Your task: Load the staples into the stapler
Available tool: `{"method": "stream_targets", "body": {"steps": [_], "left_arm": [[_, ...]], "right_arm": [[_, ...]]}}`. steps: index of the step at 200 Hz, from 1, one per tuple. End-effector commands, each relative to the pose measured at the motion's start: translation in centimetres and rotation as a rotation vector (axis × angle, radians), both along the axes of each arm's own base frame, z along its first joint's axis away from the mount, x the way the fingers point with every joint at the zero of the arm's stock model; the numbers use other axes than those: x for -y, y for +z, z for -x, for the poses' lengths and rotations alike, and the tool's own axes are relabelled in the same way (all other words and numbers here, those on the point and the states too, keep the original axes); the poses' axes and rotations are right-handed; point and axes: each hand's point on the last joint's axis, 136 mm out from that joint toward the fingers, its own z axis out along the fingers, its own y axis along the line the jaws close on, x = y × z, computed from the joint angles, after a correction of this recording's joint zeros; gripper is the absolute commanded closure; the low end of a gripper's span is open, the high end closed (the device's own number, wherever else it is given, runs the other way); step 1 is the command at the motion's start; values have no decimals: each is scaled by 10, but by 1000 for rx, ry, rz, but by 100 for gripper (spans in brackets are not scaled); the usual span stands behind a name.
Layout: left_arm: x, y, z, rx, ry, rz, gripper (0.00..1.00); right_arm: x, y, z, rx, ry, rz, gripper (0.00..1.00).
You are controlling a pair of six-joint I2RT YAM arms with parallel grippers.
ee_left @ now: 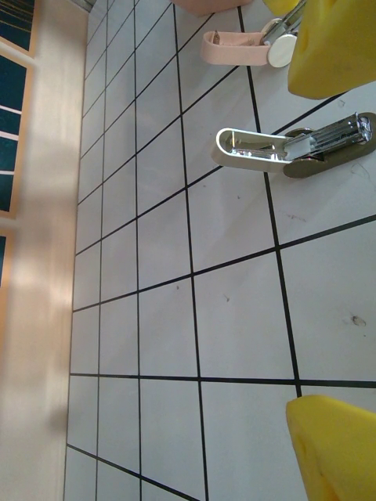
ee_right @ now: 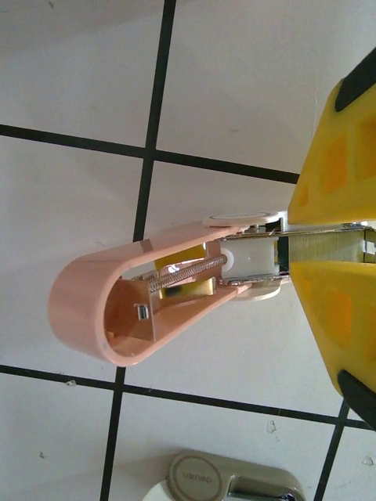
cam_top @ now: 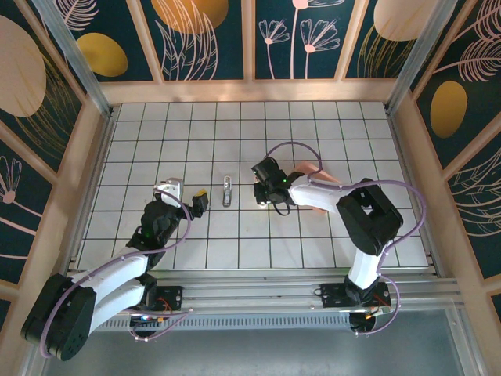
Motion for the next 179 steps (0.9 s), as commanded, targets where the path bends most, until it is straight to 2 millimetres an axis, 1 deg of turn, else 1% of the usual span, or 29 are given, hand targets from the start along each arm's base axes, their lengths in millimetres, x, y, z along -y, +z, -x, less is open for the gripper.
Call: {"method": "stream_targets", "body": {"steps": [1, 32, 57, 78, 134, 157, 179], "left_arm": [[5, 10, -3, 19, -16, 1, 4], [5, 9, -4, 14, -17, 1, 3], [6, 8, -4, 9, -20, -1, 4], [6, 8, -4, 9, -20, -1, 4], [8, 4, -5, -22, -22, 18, 4], [13, -1, -6, -58, -35, 51, 5], [21, -4, -9, -97, -57, 94, 6]], "right_arm": [[6, -3, 3, -12, -16, -6, 81], [9, -16, 8, -39, -17, 12, 84], [10, -17, 9, -41, -16, 18, 85], [11, -9, 7, -18, -22, 9, 85], [7, 25, 0, 79, -30, -68, 81], [9, 38, -2, 113, -43, -98, 79], [13, 45, -1, 117, -56, -127, 78]]}}
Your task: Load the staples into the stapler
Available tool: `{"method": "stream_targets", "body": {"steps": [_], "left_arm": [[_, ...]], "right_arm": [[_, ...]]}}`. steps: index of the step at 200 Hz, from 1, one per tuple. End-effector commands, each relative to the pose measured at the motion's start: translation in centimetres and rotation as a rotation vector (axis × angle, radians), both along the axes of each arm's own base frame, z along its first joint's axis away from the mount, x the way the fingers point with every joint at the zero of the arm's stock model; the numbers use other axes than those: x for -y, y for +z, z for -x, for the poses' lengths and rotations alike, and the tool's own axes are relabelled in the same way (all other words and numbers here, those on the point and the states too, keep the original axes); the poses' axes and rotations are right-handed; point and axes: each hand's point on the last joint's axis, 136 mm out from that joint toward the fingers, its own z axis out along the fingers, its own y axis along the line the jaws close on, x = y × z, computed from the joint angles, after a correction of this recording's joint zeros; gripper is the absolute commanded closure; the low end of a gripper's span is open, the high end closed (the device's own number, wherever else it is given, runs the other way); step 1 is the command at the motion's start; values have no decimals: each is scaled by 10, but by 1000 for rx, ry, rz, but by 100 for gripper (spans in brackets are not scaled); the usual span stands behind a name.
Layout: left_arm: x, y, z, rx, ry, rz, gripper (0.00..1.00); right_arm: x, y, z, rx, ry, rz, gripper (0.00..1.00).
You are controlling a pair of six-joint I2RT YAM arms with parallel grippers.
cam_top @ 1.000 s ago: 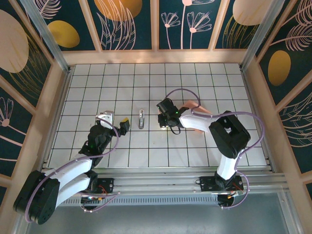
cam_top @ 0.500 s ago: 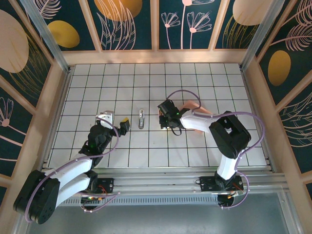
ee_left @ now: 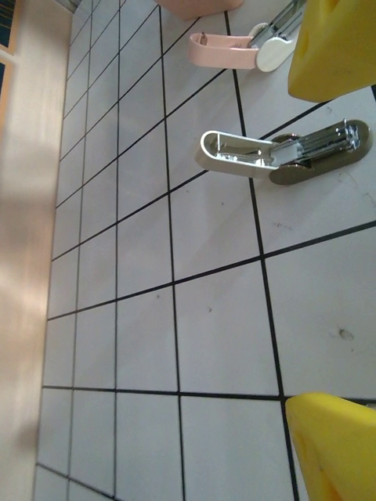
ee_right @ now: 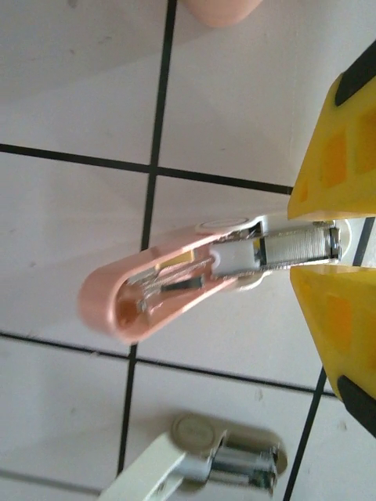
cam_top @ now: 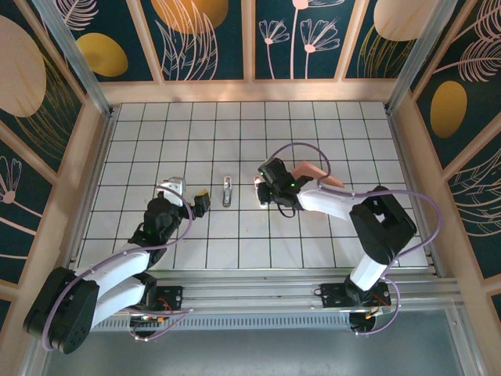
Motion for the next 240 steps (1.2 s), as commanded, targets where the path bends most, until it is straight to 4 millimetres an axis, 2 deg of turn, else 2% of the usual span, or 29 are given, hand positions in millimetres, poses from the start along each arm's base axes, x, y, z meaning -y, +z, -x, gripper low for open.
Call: {"method": "stream_targets", "body": {"steps": [1, 27, 51, 83, 88, 106, 131, 176, 240], "left_arm": [[13, 9, -5, -23, -34, 75, 6], [20, 9, -7, -55, -46, 114, 7], [22, 11, -8, -61, -55, 129, 7], [29, 11, -10, -60, -87, 112, 7], [29, 12, -11, -60, -89, 108, 7], [31, 14, -15, -56, -93, 106, 7], [34, 18, -18, -52, -95, 121, 7], [33, 19, -19, -57, -88, 122, 7], [23, 16, -15, -53, -50, 99, 7]], "right_arm": [[6, 18, -6, 44, -39, -51, 78], [16, 26, -3, 31, -42, -66, 77], [40, 27, -2, -12, -60, -47, 75], [85, 27, 2, -56, -83, 43, 73], [100, 26, -2, -70, -110, 55, 72], [132, 23, -2, -117, -170, 91, 71], [158, 22, -10, -130, -185, 138, 70], [167, 15, -37, -127, -114, 195, 66], [149, -6, -63, -117, -74, 151, 66]]}}
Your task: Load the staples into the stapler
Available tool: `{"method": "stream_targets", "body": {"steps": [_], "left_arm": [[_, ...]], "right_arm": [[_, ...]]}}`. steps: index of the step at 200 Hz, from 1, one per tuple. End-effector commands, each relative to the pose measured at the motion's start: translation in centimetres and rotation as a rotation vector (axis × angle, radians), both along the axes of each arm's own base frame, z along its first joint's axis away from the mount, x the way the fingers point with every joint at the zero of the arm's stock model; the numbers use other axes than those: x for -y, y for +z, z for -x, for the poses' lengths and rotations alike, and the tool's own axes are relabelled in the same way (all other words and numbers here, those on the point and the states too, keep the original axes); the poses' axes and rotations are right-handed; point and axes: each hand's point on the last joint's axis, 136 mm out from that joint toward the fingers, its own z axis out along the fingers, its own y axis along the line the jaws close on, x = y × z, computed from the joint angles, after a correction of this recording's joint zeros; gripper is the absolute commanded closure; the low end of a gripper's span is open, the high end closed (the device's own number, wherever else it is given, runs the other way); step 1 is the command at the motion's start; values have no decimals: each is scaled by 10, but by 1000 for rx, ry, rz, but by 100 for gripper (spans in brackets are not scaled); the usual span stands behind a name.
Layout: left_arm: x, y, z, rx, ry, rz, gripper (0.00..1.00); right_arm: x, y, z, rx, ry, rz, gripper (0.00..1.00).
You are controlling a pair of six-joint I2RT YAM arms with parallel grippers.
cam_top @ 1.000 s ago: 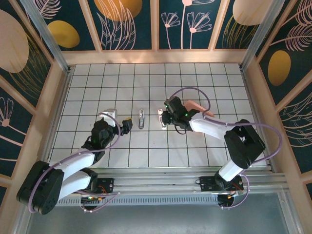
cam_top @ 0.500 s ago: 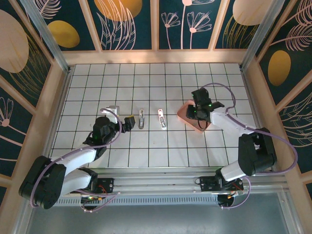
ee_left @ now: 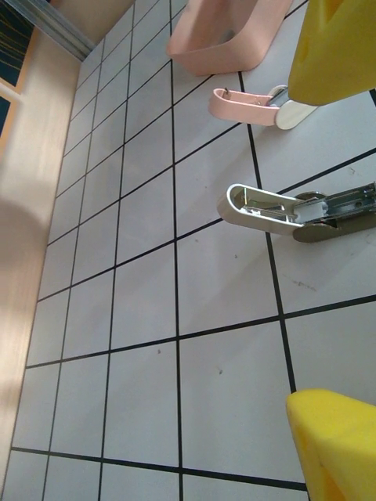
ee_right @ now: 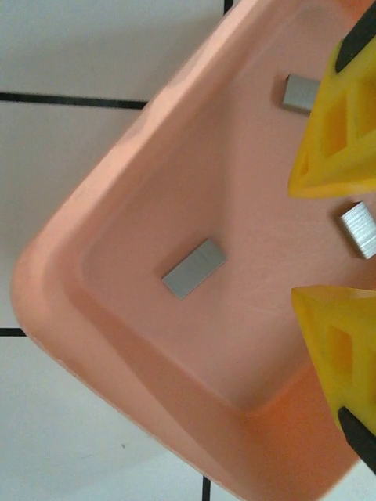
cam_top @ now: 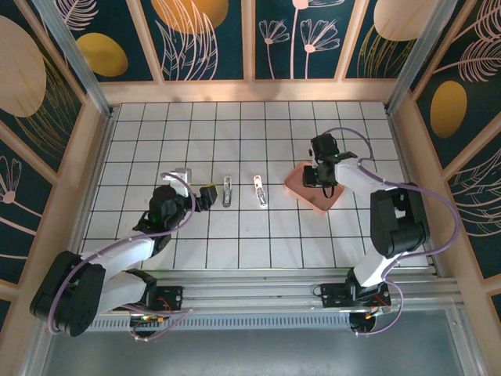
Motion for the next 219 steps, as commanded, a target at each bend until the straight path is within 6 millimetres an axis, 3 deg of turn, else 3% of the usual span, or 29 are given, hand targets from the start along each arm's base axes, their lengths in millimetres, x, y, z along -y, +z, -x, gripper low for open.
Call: {"method": "stream_targets", "body": {"steps": [1, 67, 219], "left_arm": [[-2, 5, 1, 9, 12, -2, 7], [-3, 5, 1, 15, 15, -14, 7], [-5, 1, 0, 9, 22, -31, 7]], "right_arm": [[-9, 4, -16, 47, 27, -36, 66], [-11, -9, -29, 61, 28, -30, 65], [-17, -35, -33, 31, 65, -23, 66]]}}
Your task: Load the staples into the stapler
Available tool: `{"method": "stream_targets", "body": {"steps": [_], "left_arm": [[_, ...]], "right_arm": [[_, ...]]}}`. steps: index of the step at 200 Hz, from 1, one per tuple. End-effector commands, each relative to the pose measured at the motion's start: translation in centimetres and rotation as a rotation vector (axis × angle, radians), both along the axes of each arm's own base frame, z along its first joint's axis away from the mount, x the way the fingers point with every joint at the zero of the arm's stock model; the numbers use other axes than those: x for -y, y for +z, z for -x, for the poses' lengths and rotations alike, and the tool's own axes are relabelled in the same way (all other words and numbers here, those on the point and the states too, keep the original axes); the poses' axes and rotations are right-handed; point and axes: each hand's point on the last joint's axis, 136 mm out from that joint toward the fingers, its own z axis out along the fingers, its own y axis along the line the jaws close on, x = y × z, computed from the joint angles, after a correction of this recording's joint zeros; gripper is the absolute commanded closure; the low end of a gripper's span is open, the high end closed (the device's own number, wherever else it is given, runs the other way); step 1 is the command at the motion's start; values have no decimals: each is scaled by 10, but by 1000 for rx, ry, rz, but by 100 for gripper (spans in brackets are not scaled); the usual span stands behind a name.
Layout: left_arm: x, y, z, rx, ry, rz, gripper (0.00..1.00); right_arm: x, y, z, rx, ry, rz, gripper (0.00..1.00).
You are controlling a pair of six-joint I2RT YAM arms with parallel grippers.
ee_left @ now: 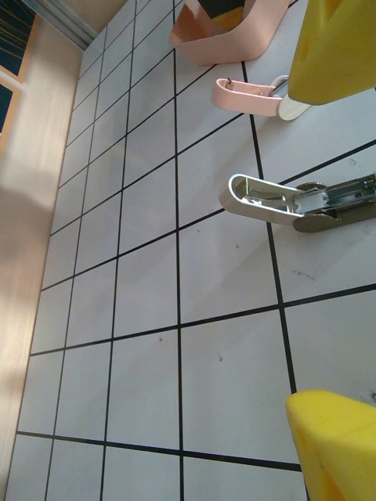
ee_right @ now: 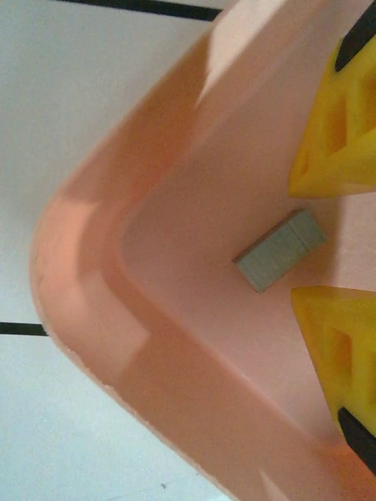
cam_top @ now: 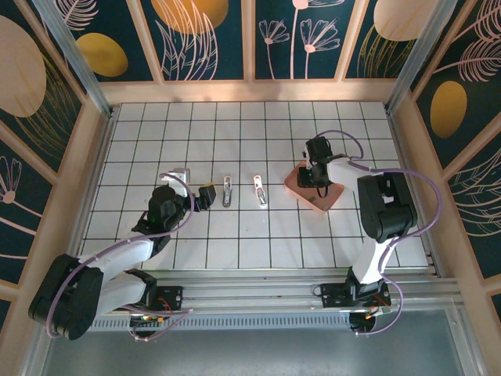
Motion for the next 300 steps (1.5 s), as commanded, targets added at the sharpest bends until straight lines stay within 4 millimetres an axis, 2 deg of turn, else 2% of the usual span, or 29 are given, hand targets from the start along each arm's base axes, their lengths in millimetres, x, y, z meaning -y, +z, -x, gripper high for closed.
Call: {"method": "stream_targets", "body": {"steps": [1, 63, 135, 227, 300], "left_arm": [[0, 0, 0, 8, -1, -16, 7], [1, 0, -1, 8, -4, -20, 7], [1, 2, -1, 9, -4, -17, 7], [1, 4, -1, 17, -5, -20, 7], [2, 6, -2, 19, -7, -22, 7]], "right_arm": [[-5, 3, -11, 25, 27, -7, 66], [-6, -1, -13, 18, 35, -1, 72], [-9, 29, -21, 84, 45, 35, 64], [-11, 10, -21, 61, 59, 34, 64], [-11, -7, -17, 31, 67, 40, 69]]}}
